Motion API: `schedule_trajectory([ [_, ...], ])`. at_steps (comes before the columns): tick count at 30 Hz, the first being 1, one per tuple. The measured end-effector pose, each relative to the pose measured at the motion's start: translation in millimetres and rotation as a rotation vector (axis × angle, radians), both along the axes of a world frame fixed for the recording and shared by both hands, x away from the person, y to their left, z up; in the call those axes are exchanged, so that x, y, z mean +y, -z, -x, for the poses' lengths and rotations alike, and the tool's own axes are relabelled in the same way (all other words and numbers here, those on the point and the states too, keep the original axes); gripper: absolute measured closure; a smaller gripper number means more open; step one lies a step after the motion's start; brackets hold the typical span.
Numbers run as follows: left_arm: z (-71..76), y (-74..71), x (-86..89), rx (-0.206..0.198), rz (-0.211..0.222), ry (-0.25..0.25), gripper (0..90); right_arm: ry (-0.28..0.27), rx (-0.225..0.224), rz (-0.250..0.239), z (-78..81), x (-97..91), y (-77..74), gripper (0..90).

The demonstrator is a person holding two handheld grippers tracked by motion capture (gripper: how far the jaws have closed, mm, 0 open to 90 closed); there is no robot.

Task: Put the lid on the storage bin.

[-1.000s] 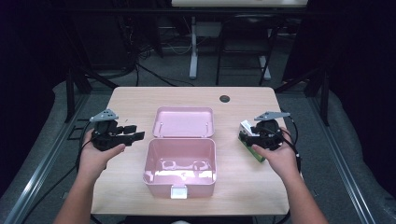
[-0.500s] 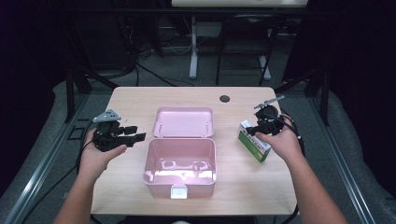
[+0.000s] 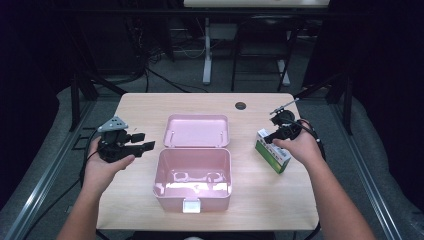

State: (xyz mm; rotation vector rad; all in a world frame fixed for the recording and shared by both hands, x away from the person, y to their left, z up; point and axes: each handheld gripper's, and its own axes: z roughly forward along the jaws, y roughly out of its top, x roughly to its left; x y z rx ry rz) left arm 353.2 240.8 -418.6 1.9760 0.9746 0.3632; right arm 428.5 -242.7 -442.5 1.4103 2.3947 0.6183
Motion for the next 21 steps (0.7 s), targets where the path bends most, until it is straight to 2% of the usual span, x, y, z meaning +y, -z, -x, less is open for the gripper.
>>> schedule_trajectory([
  [3, 1.1, -1.4, 0.8, 0.005, -0.014, -0.004, 47.2, 0.005, 0.034, 0.012, -3.7, -2.2, 4.0, 41.4],
  [5, 1.1, -2.3, 1.0, 0.012, -0.012, 0.009, 47.3, 0.013, 0.057, 0.020, -4.9, -2.9, 5.9, 41.4],
  [8, 1.7, -3.6, 1.1, 0.011, -0.007, 0.000, 47.3, 0.015, 0.080, 0.041, -6.2, -4.4, 8.3, 42.1],
  [10, 2.0, -4.0, 0.1, 0.009, -0.010, 0.000, 47.5, 0.018, 0.087, 0.069, -6.6, -4.5, 9.0, 43.2],
  [15, 4.4, -6.0, -1.4, 0.001, -0.004, 0.011, 47.5, 0.024, 0.099, 0.084, -8.0, -2.5, 10.9, 43.8],
  [21, 4.8, -8.3, 3.6, -0.005, 0.011, -0.003, 47.6, 0.016, 0.125, 0.087, -11.5, -1.7, 18.4, 45.7],
])
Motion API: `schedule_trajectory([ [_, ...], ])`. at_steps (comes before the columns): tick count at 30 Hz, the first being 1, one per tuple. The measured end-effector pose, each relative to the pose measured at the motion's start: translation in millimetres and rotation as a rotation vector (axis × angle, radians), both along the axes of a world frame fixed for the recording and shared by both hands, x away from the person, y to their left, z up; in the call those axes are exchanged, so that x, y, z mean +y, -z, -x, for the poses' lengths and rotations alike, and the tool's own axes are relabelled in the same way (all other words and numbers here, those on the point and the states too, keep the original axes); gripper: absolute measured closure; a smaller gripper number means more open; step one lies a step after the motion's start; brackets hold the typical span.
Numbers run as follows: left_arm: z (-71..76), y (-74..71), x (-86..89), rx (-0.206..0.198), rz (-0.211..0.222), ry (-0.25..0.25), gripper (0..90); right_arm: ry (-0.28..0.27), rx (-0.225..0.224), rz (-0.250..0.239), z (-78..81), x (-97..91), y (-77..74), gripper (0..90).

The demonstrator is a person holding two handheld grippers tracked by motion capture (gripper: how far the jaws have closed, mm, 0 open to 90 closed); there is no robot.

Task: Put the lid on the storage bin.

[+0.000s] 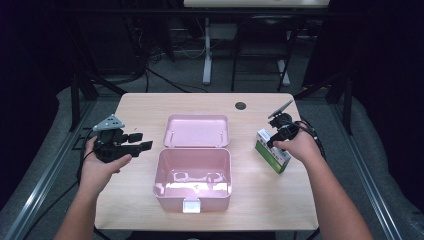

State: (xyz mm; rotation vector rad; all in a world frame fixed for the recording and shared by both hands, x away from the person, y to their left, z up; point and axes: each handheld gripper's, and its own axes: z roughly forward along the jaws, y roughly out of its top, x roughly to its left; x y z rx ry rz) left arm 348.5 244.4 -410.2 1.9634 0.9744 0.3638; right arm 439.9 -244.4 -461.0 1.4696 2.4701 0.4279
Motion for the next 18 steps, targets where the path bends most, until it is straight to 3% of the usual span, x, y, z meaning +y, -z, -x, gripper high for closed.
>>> schedule_trajectory([
  [4, 0.0, -1.1, 3.4, -0.005, 0.005, -0.008, 47.6, 0.015, 0.026, 0.007, -2.7, -0.7, 8.1, 48.7],
  [7, 0.3, -1.9, 6.1, -0.006, 0.010, -0.016, 47.6, 0.017, 0.042, -0.015, -3.6, -1.9, 11.4, 60.3],
  [10, 1.2, -1.9, 6.3, -0.008, 0.018, -0.025, 47.6, 0.014, 0.044, -0.014, -2.1, -1.6, 10.8, 61.5],
  [18, 3.6, -4.4, 7.4, -0.018, 0.017, -0.022, 47.6, -0.012, 0.122, 0.024, 10.3, 3.4, 7.0, 61.7],
])
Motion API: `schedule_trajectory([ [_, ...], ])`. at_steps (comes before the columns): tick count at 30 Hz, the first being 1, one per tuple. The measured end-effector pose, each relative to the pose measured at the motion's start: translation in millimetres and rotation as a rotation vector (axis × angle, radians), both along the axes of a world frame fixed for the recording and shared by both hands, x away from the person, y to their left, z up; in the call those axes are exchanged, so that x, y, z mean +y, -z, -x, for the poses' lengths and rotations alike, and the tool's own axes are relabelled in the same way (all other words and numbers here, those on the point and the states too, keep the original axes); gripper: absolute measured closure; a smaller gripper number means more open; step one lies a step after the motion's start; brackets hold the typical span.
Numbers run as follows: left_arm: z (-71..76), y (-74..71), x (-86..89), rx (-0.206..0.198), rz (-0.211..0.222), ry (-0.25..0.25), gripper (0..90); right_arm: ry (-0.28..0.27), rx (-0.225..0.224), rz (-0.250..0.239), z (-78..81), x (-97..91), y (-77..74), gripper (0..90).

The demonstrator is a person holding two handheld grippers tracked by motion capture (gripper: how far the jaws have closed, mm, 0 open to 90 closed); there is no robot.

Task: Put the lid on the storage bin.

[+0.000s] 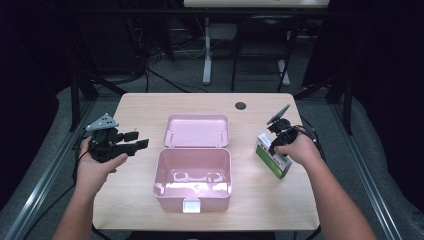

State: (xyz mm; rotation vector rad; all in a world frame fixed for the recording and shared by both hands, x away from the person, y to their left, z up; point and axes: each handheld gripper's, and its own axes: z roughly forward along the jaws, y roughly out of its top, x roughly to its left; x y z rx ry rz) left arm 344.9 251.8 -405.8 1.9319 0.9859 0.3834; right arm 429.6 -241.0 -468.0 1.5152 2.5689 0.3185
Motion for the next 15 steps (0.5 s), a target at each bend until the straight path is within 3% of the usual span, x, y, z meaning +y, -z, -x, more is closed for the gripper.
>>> schedule_trajectory([
  [7, -0.1, -0.4, 0.8, 0.008, 0.000, 0.005, 47.6, -0.021, 0.057, 0.032, 10.6, 4.6, -2.5, 61.2],
  [12, -0.1, 0.4, -0.4, 0.005, 0.002, 0.003, 47.6, -0.028, 0.067, 0.042, 7.2, 6.5, -5.4, 57.9],
  [15, -0.3, 0.2, 0.0, 0.007, 0.003, 0.005, 47.6, -0.023, 0.107, 0.052, 4.0, 9.1, -7.3, 56.5],
])
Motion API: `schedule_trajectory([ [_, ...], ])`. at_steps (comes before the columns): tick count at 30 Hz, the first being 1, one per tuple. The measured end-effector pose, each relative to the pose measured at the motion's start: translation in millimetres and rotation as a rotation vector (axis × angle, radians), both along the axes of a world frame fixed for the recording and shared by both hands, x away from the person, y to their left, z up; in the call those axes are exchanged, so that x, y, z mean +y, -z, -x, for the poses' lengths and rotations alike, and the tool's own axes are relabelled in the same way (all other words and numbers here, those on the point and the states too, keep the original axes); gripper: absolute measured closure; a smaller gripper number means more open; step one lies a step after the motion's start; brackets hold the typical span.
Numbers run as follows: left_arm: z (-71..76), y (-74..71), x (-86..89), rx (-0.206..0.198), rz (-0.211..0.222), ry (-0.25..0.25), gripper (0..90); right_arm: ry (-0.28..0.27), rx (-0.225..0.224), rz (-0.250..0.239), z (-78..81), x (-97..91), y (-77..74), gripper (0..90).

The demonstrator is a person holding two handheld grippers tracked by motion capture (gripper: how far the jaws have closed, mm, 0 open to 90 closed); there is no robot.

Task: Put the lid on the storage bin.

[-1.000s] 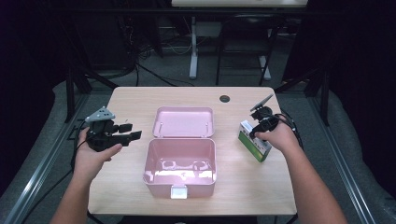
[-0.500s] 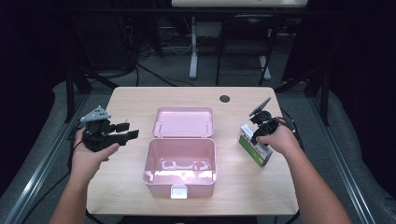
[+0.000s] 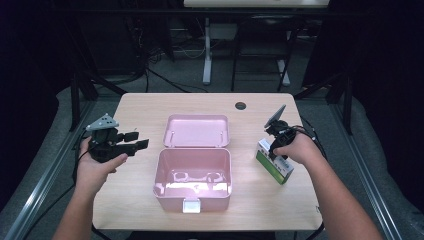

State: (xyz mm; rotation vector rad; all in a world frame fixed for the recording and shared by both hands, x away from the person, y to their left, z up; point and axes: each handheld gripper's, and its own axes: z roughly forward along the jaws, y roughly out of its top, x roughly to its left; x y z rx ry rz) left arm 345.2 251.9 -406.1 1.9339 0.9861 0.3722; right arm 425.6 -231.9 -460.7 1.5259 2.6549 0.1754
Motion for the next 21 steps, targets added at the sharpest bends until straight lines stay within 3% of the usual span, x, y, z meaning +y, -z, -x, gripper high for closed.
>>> schedule_trajectory([
  [7, 0.8, -1.2, 2.0, -0.003, 0.007, -0.002, 47.6, -0.003, 0.036, 0.027, -7.5, 3.6, 7.5, 56.0],
  [21, 0.3, -0.7, 1.6, -0.002, 0.002, -0.003, 47.6, 0.010, 0.060, 0.021, -10.9, 2.5, 22.3, 56.4],
])
